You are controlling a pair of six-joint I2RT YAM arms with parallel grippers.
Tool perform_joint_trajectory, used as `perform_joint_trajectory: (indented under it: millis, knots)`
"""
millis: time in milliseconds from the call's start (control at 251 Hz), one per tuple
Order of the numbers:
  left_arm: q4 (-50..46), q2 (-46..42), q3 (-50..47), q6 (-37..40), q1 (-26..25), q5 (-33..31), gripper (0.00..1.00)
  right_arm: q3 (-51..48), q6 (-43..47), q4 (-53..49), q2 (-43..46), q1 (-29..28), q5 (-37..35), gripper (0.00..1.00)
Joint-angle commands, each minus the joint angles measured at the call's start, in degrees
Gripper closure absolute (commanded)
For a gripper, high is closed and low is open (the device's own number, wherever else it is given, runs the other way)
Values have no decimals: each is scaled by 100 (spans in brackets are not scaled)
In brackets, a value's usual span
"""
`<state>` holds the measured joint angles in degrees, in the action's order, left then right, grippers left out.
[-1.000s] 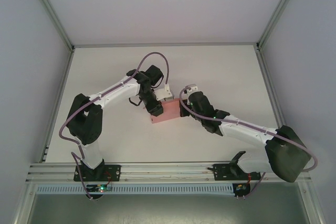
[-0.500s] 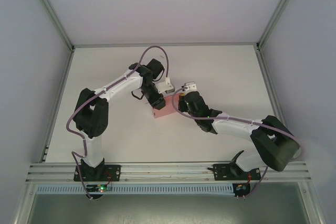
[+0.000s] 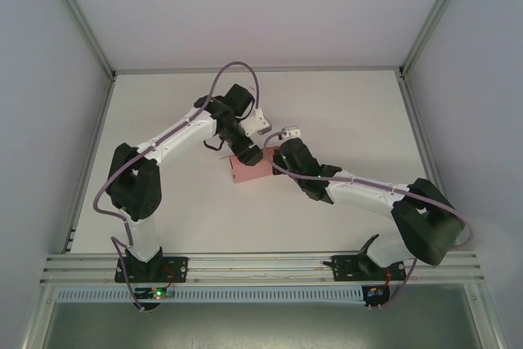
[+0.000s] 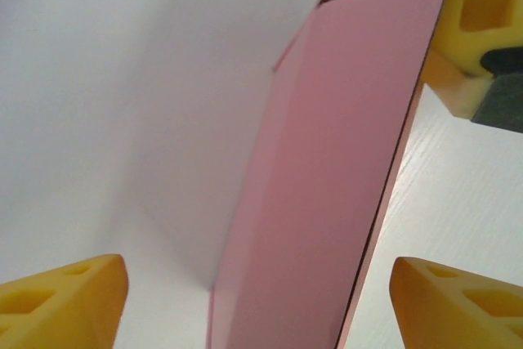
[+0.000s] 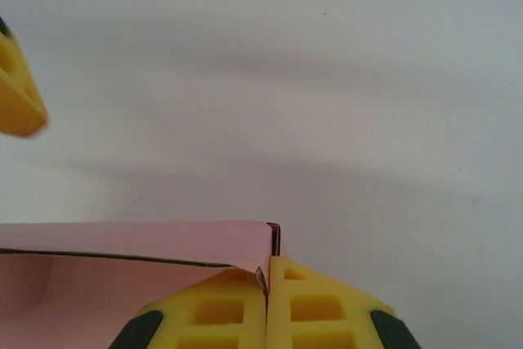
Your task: Assemble paper box
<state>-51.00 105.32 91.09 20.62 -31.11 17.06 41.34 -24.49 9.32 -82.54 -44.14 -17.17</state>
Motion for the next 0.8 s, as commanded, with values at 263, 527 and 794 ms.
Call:
perform_joint_trajectory:
  millis: [263,527,794]
  knots:
    - [392,-1999,-1729,-581,0,-1380,29,99,-201,-1465,-303,-142,348,100]
    - [468,-1835,-1739,-778,-9,-1078,43,362,-133,-1691,-464,-147,428,100]
    - [310,-1341,-1479,-792,-12,-1310,69,483,-60,-1697,-605,-132,669,100]
